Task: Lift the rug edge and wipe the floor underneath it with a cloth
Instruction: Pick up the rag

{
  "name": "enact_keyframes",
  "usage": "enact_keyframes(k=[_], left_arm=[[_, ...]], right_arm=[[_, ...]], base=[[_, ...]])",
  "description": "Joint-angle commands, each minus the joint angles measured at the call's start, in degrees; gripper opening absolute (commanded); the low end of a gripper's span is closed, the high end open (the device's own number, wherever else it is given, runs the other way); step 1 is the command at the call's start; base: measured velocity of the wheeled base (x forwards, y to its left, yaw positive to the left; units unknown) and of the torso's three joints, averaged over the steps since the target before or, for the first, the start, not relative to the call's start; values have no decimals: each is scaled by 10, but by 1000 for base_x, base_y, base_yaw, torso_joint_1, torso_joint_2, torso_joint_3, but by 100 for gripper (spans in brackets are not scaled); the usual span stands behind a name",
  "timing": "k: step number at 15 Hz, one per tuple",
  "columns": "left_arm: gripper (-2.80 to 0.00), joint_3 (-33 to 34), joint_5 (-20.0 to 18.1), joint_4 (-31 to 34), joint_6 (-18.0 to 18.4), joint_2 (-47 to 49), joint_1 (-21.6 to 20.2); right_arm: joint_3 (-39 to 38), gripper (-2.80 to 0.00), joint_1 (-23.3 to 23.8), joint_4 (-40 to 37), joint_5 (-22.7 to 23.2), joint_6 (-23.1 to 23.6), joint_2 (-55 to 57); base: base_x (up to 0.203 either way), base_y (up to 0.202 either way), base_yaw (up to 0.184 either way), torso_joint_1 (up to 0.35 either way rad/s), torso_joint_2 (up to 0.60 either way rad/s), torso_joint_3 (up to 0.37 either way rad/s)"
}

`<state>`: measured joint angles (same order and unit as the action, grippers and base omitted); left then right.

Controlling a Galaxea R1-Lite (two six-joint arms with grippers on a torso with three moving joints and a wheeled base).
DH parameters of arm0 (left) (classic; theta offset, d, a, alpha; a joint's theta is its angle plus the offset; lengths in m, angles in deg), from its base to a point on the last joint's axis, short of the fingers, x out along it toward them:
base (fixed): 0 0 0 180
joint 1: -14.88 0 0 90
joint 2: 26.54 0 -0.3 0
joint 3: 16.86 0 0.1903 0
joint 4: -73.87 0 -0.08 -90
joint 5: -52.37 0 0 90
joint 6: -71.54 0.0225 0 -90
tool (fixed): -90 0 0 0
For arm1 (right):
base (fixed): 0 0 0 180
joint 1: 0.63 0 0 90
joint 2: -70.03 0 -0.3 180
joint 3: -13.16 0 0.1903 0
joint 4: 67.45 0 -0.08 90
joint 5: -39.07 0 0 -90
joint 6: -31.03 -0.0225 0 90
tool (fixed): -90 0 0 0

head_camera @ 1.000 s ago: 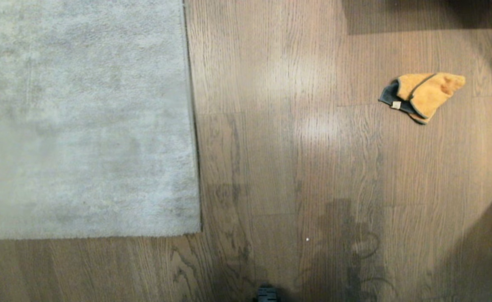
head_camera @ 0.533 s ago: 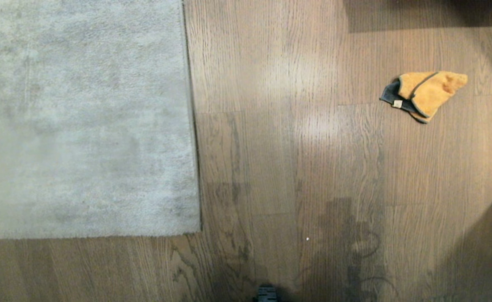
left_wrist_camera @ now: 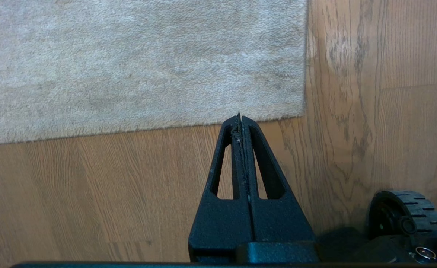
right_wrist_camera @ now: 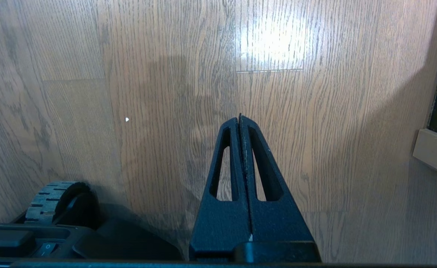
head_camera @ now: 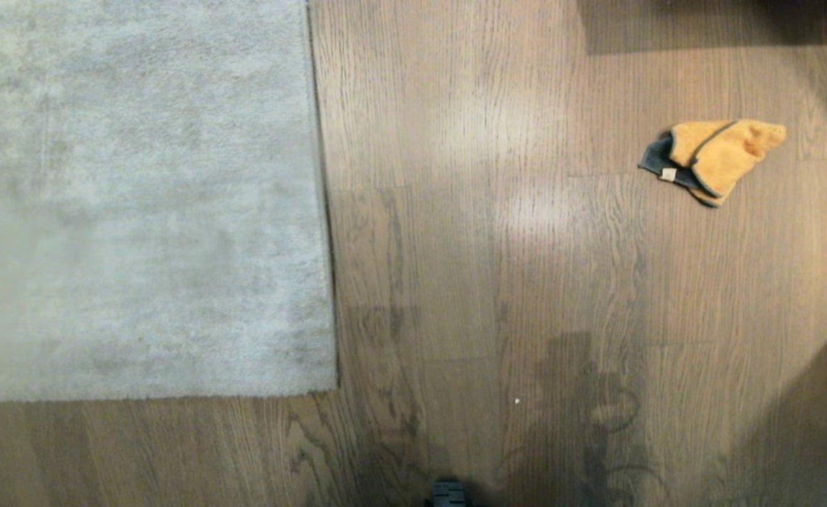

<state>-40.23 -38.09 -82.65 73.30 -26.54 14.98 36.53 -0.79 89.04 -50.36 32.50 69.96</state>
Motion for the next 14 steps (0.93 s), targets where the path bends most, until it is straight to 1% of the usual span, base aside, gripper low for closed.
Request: enact_keyframes(k=[1,12,14], left_arm=[[-280,0,0,0,0,0,0],[-280,0,0,1,1,0,0],[-280,0,0,1,1,0,0]], right_arm=[[0,-280,0,0,0,0,1],[0,-280,0,0,0,0,1],[0,-280,0,0,2,8,1]], base=[[0,0,0,0,0,0],[0,0,0,0,0,0],[0,0,0,0,0,0]])
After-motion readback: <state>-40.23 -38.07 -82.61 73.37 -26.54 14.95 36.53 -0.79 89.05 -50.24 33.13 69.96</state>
